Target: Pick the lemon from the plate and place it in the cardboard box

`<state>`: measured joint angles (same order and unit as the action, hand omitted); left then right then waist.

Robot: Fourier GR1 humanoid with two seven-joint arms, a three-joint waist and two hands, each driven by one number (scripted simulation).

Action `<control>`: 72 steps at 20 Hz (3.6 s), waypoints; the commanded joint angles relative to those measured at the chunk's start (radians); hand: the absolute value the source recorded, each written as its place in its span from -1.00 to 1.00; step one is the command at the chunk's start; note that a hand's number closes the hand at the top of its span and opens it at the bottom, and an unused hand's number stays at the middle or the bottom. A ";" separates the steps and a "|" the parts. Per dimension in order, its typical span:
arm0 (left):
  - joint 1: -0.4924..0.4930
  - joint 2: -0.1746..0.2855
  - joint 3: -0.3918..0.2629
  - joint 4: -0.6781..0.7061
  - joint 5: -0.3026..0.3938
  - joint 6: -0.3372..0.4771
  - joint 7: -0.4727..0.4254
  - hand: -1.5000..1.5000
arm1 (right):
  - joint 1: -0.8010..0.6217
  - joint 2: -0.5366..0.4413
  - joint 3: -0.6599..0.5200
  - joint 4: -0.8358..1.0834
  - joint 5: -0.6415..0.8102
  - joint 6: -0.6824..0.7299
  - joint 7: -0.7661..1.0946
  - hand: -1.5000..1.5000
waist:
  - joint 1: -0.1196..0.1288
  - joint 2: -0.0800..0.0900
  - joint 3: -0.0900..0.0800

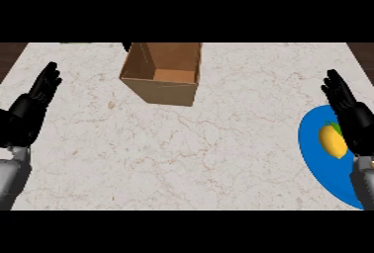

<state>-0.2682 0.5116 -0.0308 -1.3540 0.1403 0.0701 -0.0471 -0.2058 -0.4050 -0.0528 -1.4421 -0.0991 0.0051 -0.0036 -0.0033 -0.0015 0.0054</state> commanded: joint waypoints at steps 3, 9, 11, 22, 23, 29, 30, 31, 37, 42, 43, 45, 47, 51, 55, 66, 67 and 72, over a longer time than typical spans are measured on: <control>0.084 -0.029 -0.013 -0.051 -0.052 0.061 0.051 0.00 | -0.128 -0.031 -0.132 0.034 -0.130 0.083 -0.099 -1.00 | 0.015 0.002 -0.004; 0.197 -0.105 -0.087 -0.079 -0.084 0.109 0.085 0.00 | -0.107 -0.098 -0.221 0.145 0.096 -0.209 -0.070 1.00 | 0.026 0.005 -0.004; 0.260 -0.137 -0.115 -0.135 -0.123 0.163 0.080 0.00 | -0.104 -0.027 -0.282 0.170 -0.013 -0.198 -0.153 -1.00 | 0.023 0.000 -0.003; 0.258 -0.158 -0.111 -0.156 -0.157 0.169 0.104 0.00 | 0.010 -0.345 -0.157 0.202 0.201 0.068 -0.195 -1.00 | 0.007 0.002 -0.007; 0.262 -0.142 -0.096 -0.152 -0.144 0.153 0.111 0.00 | 0.028 -0.423 -0.183 0.181 0.176 0.141 -0.160 -1.00 | -0.005 -0.001 -0.008; 0.251 -0.179 -0.123 -0.139 -0.176 0.181 0.113 0.00 | 0.007 -0.574 -0.023 0.130 0.253 0.389 0.016 -1.00 | 0.006 0.002 -0.009; 0.252 -0.143 -0.085 -0.139 -0.142 0.147 0.113 0.00 | 0.003 -0.604 -0.021 0.105 0.244 0.435 0.054 -1.00 | 0.006 0.000 -0.009; 0.265 -0.185 -0.123 -0.140 -0.166 0.169 0.102 0.00 | 0.020 -0.558 0.026 0.061 0.263 0.425 0.094 -1.00 | 0.004 -0.001 -0.009; 0.290 -0.144 -0.076 -0.216 -0.158 0.131 0.150 0.00 | 0.032 -0.499 0.043 -0.094 0.231 0.514 0.297 -1.00 | 0.001 -0.002 -0.006; 0.251 -0.181 -0.069 -0.198 -0.208 0.139 0.175 0.00 | 0.046 -0.425 0.030 -0.100 0.324 0.489 0.364 -1.00 | 0.003 0.001 -0.006; 0.213 -0.182 -0.048 -0.148 -0.186 0.113 0.155 0.00 | 0.000 -0.382 0.062 -0.104 0.343 0.481 0.420 -1.00 | 0.004 0.002 -0.006; 0.254 -0.196 -0.066 -0.203 -0.207 0.122 0.184 0.00 | -0.029 -0.330 0.097 -0.075 0.398 0.464 0.438 -1.00 | 0.009 0.002 -0.006; 0.299 -0.241 -0.085 -0.229 -0.242 0.143 0.176 0.00 | 0.033 -0.364 0.018 -0.096 0.401 0.511 0.380 -1.00 | 0.004 0.001 -0.006; 0.284 -0.217 -0.037 -0.228 -0.215 0.078 0.188 0.00 | 0.049 -0.308 0.034 -0.113 0.455 0.527 0.430 -1.00 | 0.003 0.001 -0.006; 0.274 -0.234 0.004 -0.162 -0.230 0.055 0.110 0.00 | 0.015 -0.256 0.019 -0.080 0.516 0.548 0.421 -1.00 | 0.005 0.001 -0.006; 0.236 -0.258 0.045 -0.213 -0.268 -0.001 0.199 0.00 | 0.028 -0.211 -0.051 0.041 0.663 0.528 0.238 -1.00 | 0.005 0.001 -0.005; 0.261 -0.289 0.035 -0.205 -0.289 0.025 0.186 0.00 | 0.026 -0.216 -0.078 0.045 0.659 0.544 0.222 -1.00 | 0.005 0.001 -0.005; 0.291 -0.272 0.086 -0.129 -0.273 -0.018 0.058 0.00 | 0.014 -0.138 -0.047 0.034 0.717 0.496 0.255 -1.00 | 0.005 0.001 -0.006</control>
<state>0.0174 0.2267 0.0101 -1.5467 -0.1478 0.0847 0.0852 -0.1885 -0.5815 -0.1052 -1.3994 0.5799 0.5196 0.2446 0.0020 -0.0002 0.0000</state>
